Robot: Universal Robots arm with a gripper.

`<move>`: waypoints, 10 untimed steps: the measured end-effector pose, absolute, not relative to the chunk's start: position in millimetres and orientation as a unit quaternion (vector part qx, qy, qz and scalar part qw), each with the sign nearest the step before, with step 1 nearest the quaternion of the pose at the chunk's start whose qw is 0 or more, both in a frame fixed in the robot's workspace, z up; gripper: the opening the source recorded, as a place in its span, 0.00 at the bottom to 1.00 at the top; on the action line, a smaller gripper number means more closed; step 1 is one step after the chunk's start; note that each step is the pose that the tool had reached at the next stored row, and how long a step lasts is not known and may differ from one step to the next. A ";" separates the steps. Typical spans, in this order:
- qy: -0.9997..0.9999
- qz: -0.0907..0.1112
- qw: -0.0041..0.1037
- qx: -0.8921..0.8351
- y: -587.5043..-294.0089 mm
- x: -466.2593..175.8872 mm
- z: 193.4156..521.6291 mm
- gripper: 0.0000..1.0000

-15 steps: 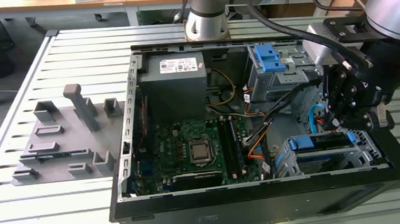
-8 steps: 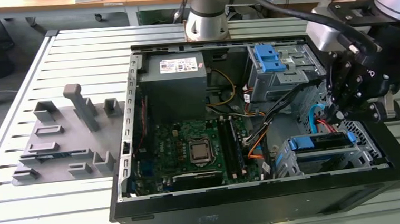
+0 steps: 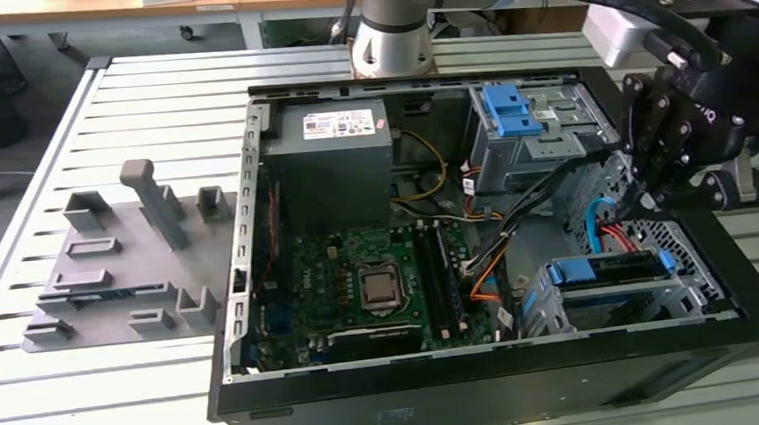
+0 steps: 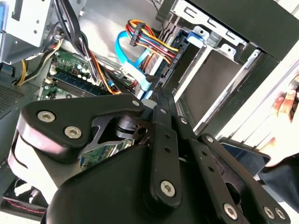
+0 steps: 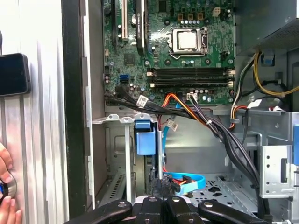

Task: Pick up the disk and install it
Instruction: 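Insert the second disk wire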

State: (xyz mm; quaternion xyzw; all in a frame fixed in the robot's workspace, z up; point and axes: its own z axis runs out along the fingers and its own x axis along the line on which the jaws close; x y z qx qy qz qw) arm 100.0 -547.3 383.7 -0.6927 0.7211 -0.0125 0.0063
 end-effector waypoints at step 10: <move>0.721 -0.021 -0.002 -0.693 -536.3 100.0 387.2 0.11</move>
